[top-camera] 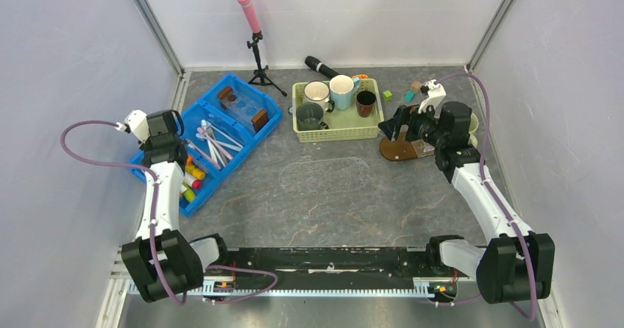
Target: Prepare toiletry sets of a toothbrush and toothpaste on the tray
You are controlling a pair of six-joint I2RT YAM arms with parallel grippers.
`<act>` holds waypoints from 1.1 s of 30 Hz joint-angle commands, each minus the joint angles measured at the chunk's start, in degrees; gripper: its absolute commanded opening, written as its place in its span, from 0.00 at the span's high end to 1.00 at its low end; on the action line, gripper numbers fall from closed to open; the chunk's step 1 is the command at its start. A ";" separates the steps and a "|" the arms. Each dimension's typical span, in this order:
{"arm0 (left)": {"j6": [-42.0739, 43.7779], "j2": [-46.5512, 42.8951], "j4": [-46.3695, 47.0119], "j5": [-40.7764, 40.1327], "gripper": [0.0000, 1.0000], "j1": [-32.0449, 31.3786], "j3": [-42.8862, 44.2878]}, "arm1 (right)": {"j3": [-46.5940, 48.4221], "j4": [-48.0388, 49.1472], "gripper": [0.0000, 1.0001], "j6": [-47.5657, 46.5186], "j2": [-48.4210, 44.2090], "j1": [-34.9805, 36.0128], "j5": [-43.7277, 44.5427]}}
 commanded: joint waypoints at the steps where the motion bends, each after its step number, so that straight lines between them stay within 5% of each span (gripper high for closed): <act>1: 3.90 -2.70 1.31 -3.25 0.84 -1.79 0.31 | 1.94 0.43 0.03 -0.85 0.13 -0.14 -0.70; 21: 14.17 -12.08 11.09 3.61 0.85 -16.61 -3.17 | 3.06 0.53 0.05 0.29 0.17 0.96 -3.42; 33: 19.59 -13.43 18.97 26.65 0.85 -27.54 -5.66 | 7.61 -2.00 0.08 -0.49 2.30 7.77 -3.39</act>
